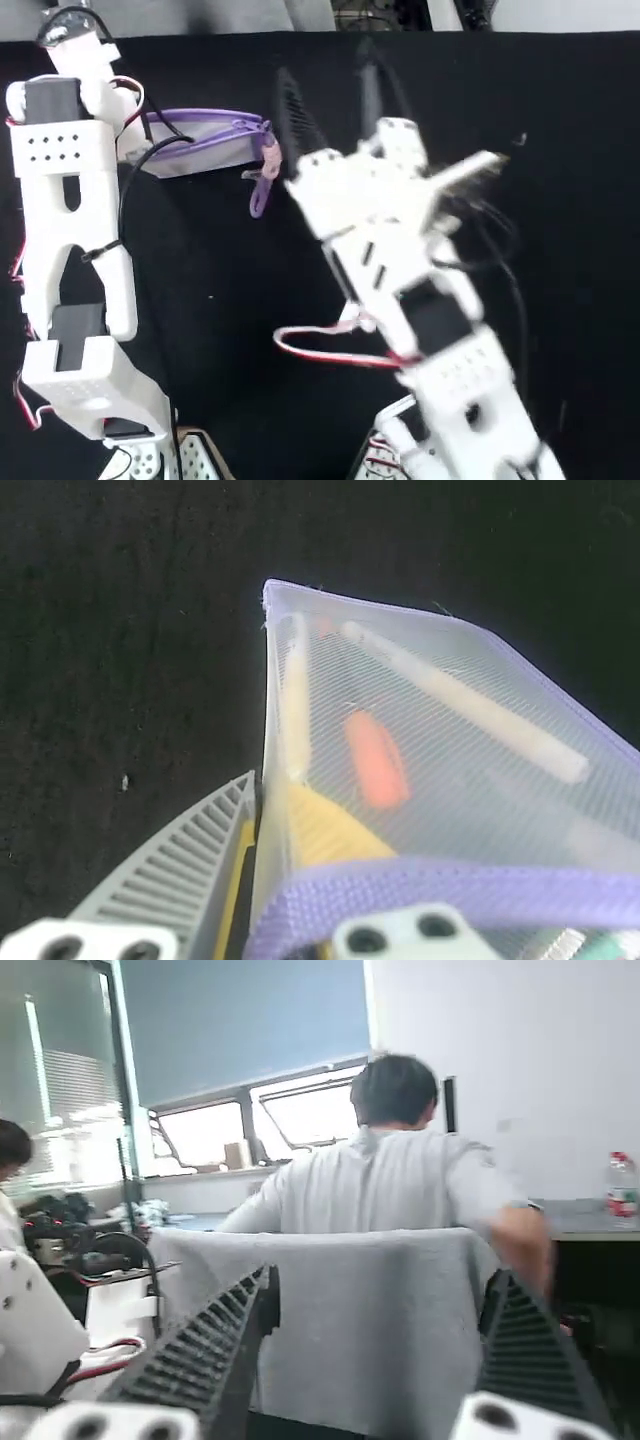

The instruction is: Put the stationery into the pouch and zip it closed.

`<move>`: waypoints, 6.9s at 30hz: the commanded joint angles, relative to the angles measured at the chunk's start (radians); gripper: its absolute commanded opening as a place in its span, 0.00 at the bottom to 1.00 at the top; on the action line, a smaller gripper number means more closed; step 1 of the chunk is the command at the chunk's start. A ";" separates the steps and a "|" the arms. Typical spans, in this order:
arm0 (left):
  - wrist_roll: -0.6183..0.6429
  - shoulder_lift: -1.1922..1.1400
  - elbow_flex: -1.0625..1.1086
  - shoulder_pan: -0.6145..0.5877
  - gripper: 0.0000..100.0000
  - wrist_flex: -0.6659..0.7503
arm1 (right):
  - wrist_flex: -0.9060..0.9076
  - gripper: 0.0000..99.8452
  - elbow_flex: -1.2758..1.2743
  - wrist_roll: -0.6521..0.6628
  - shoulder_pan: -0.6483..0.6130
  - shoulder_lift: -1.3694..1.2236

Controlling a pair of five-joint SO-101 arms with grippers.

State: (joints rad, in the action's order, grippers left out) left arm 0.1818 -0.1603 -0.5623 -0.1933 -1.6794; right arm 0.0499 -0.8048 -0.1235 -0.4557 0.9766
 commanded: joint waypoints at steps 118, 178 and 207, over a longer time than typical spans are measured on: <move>0.002 -0.011 0.068 0.041 0.03 0.021 | -0.632 0.01 -0.179 0.292 -0.261 -0.302; 0.002 -0.012 0.096 -0.018 0.03 0.078 | 0.417 0.21 -0.045 0.066 0.124 -0.044; 0.003 -0.012 0.097 -0.016 0.03 0.075 | 1.071 0.26 -0.189 -0.293 0.436 -0.157</move>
State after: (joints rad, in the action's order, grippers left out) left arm 0.1818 -0.1573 -0.4918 -0.1872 -1.6164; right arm 1.1561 -1.0027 -0.3690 -0.0322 0.9429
